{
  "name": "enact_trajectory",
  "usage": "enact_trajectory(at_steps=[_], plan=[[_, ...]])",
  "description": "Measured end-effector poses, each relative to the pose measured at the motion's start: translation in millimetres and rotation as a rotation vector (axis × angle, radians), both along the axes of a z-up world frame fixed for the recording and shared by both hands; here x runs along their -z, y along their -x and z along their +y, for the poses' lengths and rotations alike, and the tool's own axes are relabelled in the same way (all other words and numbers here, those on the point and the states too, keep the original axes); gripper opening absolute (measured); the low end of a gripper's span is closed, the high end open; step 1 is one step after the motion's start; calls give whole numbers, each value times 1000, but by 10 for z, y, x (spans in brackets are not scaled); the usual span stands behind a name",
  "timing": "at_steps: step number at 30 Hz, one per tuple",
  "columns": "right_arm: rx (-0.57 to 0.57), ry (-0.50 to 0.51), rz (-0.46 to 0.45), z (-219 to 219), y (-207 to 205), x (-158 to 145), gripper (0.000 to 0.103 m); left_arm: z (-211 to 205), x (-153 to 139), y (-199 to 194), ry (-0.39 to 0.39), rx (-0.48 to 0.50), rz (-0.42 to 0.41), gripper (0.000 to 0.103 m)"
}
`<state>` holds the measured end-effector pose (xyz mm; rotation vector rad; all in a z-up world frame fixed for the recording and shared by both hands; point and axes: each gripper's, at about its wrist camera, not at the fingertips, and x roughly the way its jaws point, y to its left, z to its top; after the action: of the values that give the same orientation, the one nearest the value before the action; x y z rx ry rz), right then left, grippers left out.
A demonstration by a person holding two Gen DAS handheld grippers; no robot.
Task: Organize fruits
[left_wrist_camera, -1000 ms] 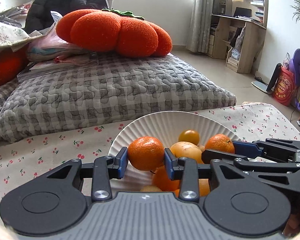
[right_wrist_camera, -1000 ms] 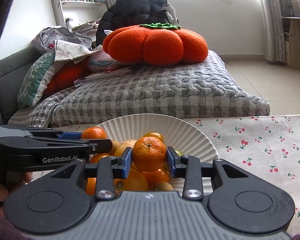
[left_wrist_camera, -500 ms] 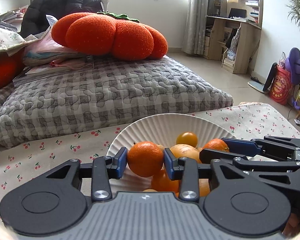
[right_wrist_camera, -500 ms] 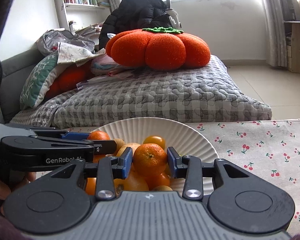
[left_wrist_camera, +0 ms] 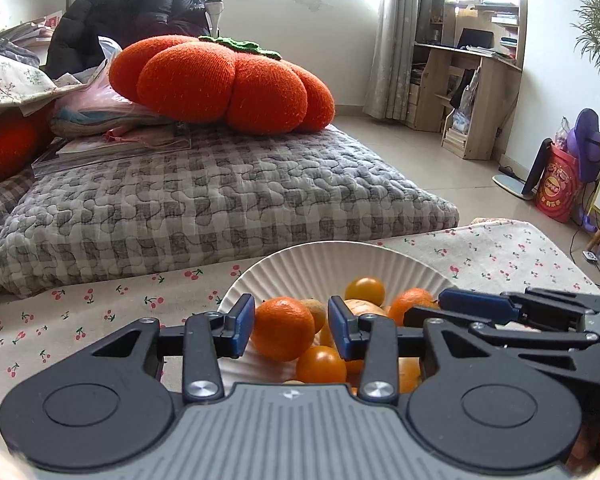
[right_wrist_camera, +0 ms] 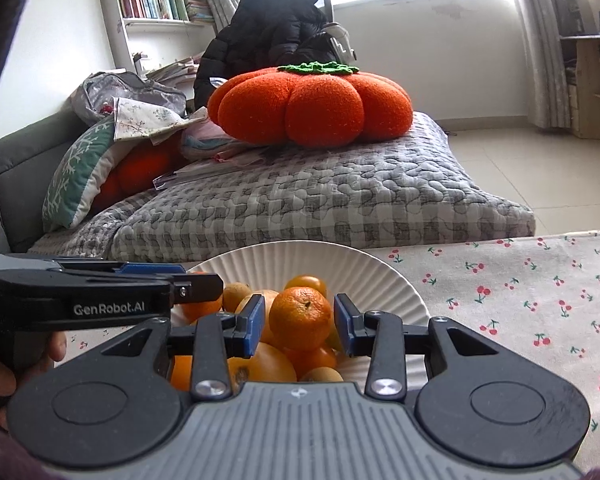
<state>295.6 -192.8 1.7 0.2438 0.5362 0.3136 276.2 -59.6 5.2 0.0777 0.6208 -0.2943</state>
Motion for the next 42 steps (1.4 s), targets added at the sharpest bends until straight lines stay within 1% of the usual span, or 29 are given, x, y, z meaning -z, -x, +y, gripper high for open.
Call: enact_trajectory(at_steps=[9, 13, 17, 22, 28, 33, 39, 42], plan=[[-3, 6, 10, 0, 123, -48, 36, -12, -103, 177, 3, -7, -13, 32], [-2, 17, 11, 10, 223, -140, 36, -38, -143, 295, -16, -18, -20, 32], [-8, 33, 6, 38, 365, -227, 36, -16, -188, 431, 5, -31, -14, 32], [4, 51, 18, 60, 491, -254, 36, -124, -203, 695, -44, -48, -43, 32], [30, 43, 28, 27, 735, -301, 36, -157, -237, 938, -30, -65, -31, 32], [46, 27, 18, 13, 990, -401, 36, -168, -334, 1230, -29, -66, -41, 32], [52, 17, -4, 33, 1310, -519, 36, -137, -443, 1593, -1, -75, -42, 32], [60, 9, -10, 40, 1498, -566, 36, -140, -491, 1800, -7, -78, -52, 32]])
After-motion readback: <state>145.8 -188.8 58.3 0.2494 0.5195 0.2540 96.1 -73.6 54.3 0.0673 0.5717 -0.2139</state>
